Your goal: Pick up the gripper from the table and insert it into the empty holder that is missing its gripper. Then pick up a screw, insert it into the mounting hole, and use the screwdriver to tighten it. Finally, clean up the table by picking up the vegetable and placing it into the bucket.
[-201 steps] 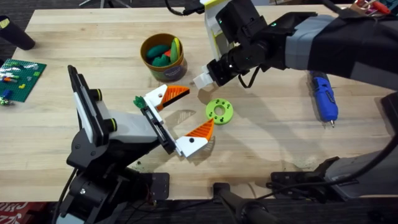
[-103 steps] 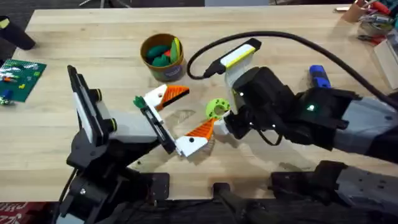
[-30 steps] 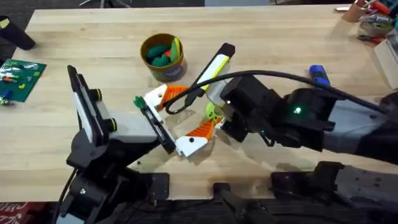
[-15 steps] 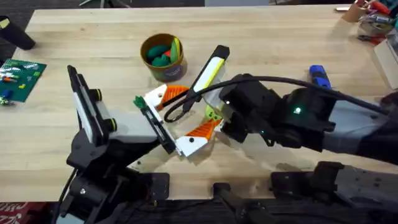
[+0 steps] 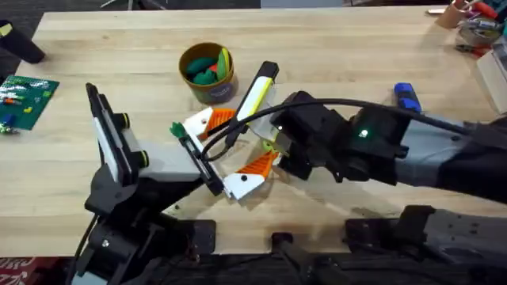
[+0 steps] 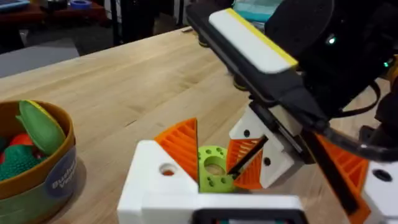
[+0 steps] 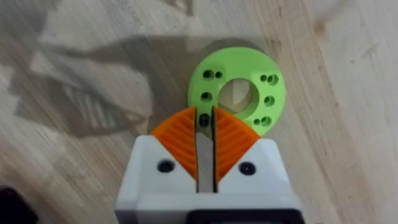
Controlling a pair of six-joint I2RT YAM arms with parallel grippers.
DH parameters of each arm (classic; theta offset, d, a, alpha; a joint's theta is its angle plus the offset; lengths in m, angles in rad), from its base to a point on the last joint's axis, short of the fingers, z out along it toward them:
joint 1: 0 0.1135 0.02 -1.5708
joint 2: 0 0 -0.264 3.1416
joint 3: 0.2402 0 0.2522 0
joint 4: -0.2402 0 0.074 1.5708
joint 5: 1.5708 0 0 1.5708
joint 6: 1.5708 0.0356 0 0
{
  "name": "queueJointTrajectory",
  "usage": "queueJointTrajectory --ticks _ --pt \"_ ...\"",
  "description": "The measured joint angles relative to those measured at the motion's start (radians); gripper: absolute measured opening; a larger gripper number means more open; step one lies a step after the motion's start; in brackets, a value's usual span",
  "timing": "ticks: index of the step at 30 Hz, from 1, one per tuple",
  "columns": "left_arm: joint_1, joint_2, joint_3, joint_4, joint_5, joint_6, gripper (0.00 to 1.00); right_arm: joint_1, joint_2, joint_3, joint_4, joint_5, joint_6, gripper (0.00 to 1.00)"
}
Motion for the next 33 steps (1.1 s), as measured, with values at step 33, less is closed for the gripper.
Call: queueJointTrajectory --ticks 33 --pt "0.0 0.0 0.0 0.0 0.0 0.0 0.987 -0.102 -0.021 0.471 -0.426 0.008 0.002 0.007"
